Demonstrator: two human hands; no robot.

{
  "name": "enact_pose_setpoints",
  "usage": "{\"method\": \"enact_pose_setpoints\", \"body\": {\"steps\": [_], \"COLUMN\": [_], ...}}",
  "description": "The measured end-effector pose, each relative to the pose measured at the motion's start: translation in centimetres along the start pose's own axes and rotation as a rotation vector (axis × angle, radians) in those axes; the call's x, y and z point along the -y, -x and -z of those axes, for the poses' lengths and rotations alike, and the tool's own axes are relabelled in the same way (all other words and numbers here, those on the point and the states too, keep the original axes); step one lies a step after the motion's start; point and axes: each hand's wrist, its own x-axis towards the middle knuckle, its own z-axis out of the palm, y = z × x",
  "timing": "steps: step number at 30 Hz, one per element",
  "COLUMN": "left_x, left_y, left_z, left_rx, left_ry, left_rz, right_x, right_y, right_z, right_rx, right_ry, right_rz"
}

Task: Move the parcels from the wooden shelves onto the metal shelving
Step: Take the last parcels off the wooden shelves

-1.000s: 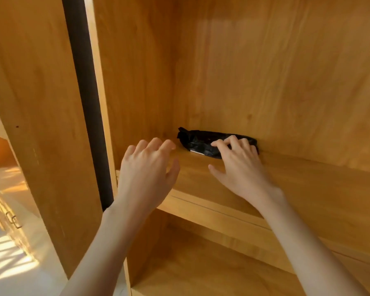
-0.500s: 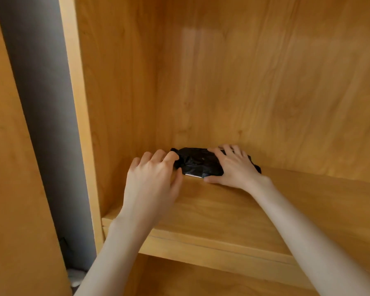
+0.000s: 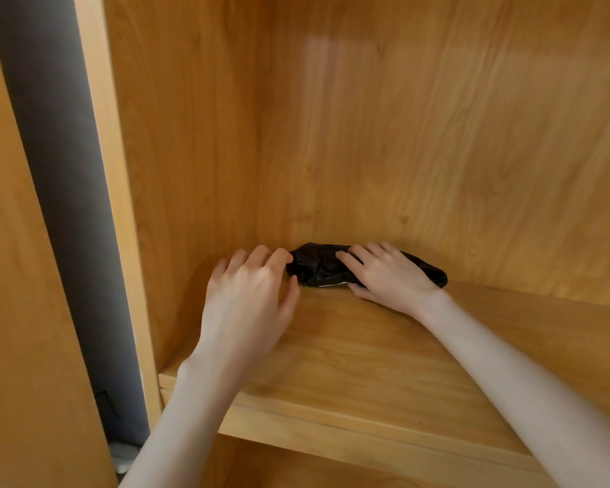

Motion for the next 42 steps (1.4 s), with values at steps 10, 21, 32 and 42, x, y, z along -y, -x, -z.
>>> {"method": "enact_pose_setpoints", "body": {"steps": [10,21,32,42], "left_x": [0.5,-0.4,-5.4,-9.2], "left_y": [-0.1,0.1,-0.5,2.1], "left_z": [0.5,1.1,1.2,1.3], "left_rx": [-0.01,0.099,0.462,0.572], "left_ry": [-0.013,0.413,1.552,1.774], "left_rz": [0.001,0.147,0.547,0.577], "right_x": [-0.6,-2.7,0.3,3.4], "right_y": [-0.1,3.0,7.1,10.7], "right_z": [-0.5,9.2,12.7,14.8], "right_rx": [0.044,-0.163,-0.158,-0.13], "right_ry": [-0.292,-1.376,-1.782,-1.622], "right_rz": [-0.207,-0.581,-0.837,-0.915]}}
